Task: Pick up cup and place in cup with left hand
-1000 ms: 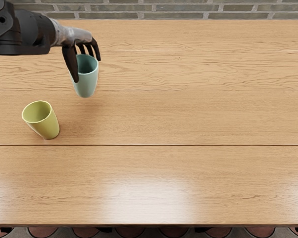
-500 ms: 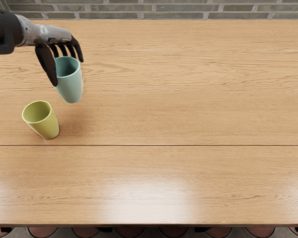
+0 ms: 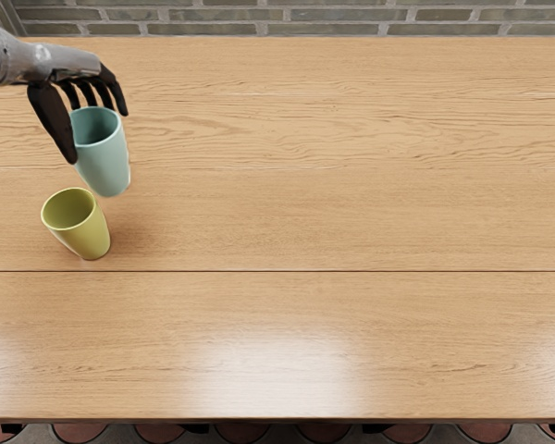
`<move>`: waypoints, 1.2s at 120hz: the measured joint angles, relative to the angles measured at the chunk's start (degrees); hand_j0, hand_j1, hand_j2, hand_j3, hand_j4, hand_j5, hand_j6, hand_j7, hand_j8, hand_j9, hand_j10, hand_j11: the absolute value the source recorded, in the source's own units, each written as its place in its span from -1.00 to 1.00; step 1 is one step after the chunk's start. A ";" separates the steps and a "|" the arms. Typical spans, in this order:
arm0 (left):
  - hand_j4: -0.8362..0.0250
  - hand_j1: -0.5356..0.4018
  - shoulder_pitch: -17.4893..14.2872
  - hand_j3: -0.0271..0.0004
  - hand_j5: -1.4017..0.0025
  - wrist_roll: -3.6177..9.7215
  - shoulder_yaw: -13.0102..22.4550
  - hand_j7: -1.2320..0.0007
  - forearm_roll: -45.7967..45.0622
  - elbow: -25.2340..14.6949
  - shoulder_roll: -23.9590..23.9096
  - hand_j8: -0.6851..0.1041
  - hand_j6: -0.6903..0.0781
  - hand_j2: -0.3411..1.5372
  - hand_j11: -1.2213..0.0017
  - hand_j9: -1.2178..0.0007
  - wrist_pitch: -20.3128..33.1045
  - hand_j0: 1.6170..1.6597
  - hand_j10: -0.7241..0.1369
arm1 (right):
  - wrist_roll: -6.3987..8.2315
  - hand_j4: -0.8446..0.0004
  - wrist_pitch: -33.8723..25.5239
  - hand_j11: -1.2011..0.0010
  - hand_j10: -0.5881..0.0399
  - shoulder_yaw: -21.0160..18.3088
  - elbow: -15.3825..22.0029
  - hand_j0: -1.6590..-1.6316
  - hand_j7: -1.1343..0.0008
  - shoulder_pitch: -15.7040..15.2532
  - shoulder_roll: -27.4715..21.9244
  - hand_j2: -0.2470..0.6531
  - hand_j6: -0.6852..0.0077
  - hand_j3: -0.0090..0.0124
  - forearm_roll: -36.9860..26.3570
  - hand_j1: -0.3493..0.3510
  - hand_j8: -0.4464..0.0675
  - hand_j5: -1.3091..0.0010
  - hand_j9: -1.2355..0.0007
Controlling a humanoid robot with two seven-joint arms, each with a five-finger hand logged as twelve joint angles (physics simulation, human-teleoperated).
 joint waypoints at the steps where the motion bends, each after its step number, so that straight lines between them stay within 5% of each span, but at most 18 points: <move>1: -0.10 -0.12 0.00 0.97 0.16 0.00 0.00 0.06 -0.04 -0.08 0.08 -0.28 -0.23 -0.40 0.04 0.04 -0.04 0.90 -0.36 | 0.00 1.00 0.00 1.00 0.87 0.00 0.00 -0.93 1.00 0.00 0.00 -0.45 0.98 -0.16 0.00 -1.00 0.73 1.00 1.00; 42: -0.11 -0.12 -0.35 0.97 0.15 0.00 -0.04 0.04 -1.55 -1.85 5.11 -0.25 -0.21 -0.39 0.03 0.03 -1.95 0.90 -0.37 | 0.00 1.00 0.00 1.00 0.87 -0.06 0.00 -0.93 1.00 0.01 0.00 -0.45 0.98 -0.16 0.00 -1.00 0.73 1.00 1.00; 144: -0.17 -0.16 1.50 0.97 0.09 0.00 0.74 -0.02 -1.48 -1.69 7.74 -0.21 -0.16 -0.35 -0.04 -0.05 -3.80 0.89 -0.44 | 0.00 1.00 0.00 1.00 0.87 -0.01 0.00 -0.93 1.00 0.33 0.00 -0.45 0.98 -0.16 0.00 -1.00 0.73 1.00 1.00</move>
